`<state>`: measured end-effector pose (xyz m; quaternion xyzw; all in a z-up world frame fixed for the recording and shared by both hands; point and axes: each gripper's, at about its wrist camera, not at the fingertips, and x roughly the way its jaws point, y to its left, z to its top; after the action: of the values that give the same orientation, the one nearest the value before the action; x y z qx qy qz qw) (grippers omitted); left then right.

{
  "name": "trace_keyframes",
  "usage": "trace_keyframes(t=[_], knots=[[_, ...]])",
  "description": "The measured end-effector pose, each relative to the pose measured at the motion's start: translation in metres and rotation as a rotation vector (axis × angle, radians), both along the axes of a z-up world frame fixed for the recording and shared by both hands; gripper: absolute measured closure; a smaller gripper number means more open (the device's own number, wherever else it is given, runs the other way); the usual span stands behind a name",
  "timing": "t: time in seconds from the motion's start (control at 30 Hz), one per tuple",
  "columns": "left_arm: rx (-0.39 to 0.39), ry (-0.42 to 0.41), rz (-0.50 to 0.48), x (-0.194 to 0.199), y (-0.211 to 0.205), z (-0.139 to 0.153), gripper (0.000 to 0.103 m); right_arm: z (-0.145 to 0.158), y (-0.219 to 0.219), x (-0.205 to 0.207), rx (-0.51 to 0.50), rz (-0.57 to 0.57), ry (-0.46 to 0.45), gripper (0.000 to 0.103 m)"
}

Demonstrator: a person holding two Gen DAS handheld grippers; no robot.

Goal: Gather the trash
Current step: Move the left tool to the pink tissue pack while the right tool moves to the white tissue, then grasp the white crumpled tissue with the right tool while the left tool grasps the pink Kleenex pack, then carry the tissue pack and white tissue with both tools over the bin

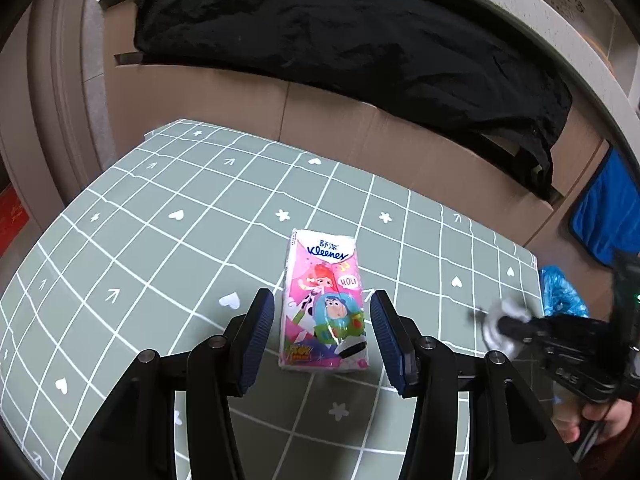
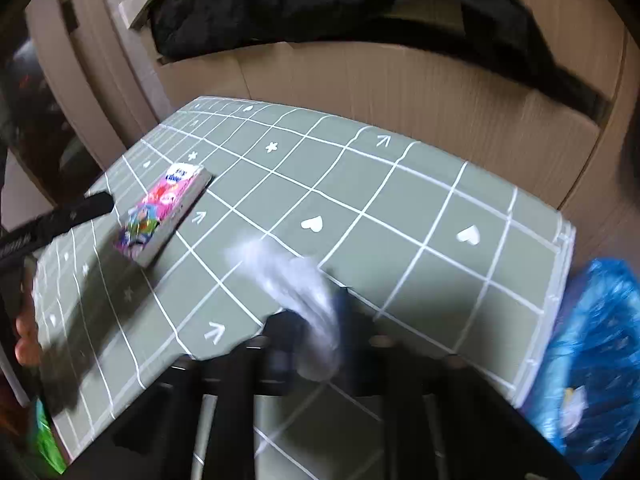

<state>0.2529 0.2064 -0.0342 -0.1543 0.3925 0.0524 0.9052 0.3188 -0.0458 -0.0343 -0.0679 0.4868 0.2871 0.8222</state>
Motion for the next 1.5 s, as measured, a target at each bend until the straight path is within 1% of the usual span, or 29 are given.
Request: trace_keyframes(t=[0.07,0.13,0.2,0.23,0.27,0.33,0.5,0.63,0.7,0.73,0.87,1.0,1.17,1.2,1.3,1.5], knots=[[-0.005,0.007,-0.007,0.005,0.002,-0.003,0.052,0.011,-0.006,-0.007,0.006,0.001,-0.038,0.091],[-0.024,0.011,0.017,0.01,0.009,-0.007,0.052,0.02,-0.013,-0.011,0.025,-0.002,-0.048,0.091],[-0.053,0.022,0.048,0.014,0.017,-0.012,0.052,0.026,-0.02,-0.014,0.038,-0.007,-0.056,0.091],[-0.081,0.033,0.06,0.016,0.021,-0.016,0.052,0.03,-0.023,-0.017,0.046,-0.009,-0.058,0.091],[-0.109,0.045,0.058,0.018,0.023,-0.02,0.052,0.032,-0.026,-0.019,0.051,-0.009,-0.058,0.091],[-0.14,0.068,0.04,0.024,0.023,-0.029,0.052,0.034,-0.034,-0.024,0.062,-0.014,-0.055,0.091],[-0.101,0.122,0.047,0.038,0.013,-0.043,0.052,0.029,-0.044,-0.03,0.067,-0.034,-0.032,0.091],[-0.132,0.126,0.091,0.04,0.012,-0.046,0.053,0.028,-0.047,-0.035,0.076,-0.041,-0.028,0.091],[-0.155,0.126,0.097,0.041,0.012,-0.045,0.063,0.029,-0.047,-0.037,0.079,-0.04,-0.03,0.091],[-0.139,0.122,0.092,0.041,0.01,-0.043,0.07,0.03,-0.048,-0.038,0.079,-0.04,-0.03,0.091],[-0.063,0.08,0.042,0.037,-0.003,-0.03,0.08,0.032,-0.054,-0.041,0.091,-0.049,-0.033,0.091],[-0.037,0.033,0.015,0.027,-0.014,-0.013,0.081,0.037,-0.058,-0.044,0.104,-0.056,-0.045,0.091],[0.038,-0.061,-0.005,0.004,-0.037,0.022,0.081,0.045,-0.061,-0.048,0.122,-0.064,-0.066,0.091],[0.042,-0.08,-0.014,0.0,-0.041,0.029,0.081,0.048,-0.061,-0.048,0.124,-0.062,-0.072,0.091],[0.039,-0.14,-0.053,-0.012,-0.056,0.054,0.081,0.061,-0.062,-0.05,0.131,-0.059,-0.108,0.091],[0.088,-0.306,-0.116,-0.037,-0.094,0.114,0.081,0.107,-0.076,-0.059,0.171,-0.074,-0.225,0.091]])
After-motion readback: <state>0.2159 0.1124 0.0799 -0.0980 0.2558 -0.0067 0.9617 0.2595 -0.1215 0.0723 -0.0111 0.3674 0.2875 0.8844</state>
